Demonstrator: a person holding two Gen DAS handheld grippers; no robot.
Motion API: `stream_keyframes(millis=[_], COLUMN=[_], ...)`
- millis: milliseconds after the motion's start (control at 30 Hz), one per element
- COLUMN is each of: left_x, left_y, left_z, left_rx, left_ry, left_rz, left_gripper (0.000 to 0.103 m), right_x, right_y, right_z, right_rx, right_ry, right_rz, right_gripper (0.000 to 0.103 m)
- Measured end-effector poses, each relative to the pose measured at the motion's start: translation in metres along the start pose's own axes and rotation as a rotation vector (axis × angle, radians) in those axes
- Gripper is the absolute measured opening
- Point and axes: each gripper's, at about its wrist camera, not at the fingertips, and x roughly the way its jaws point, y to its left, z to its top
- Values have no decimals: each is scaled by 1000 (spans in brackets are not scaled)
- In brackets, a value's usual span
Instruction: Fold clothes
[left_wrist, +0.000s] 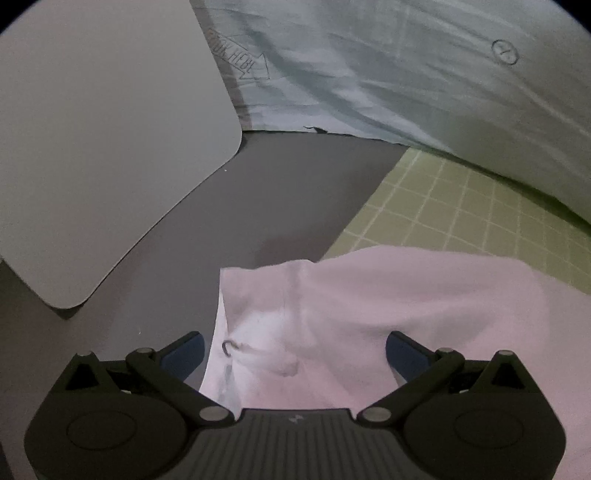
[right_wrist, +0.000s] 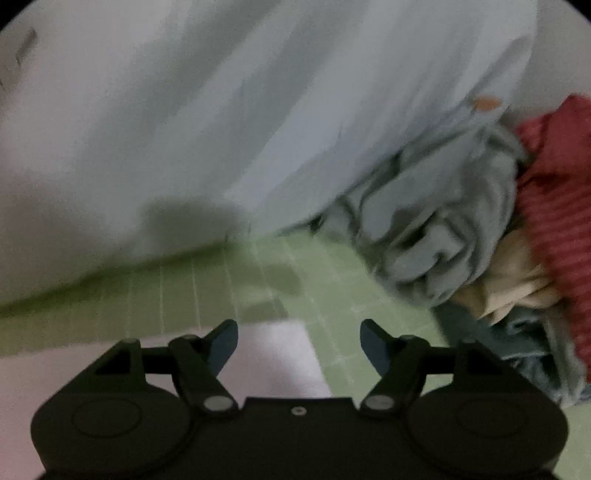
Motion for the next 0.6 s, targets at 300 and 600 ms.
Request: stream_keyframes(millis=[300,600], left_x=[39,29], left_y=[13,22], left_z=[3,14], left_rx=[-124,-271], left_ry=[50,-66], left_rz=[-85,-98], left_gripper=[101,16], right_x=[65,61], right_y=[0,21], right_z=[5,40], right_rx=[-24,-118], right_ry=[152,-27], right_rz=[97,187], right_gripper=[73,26])
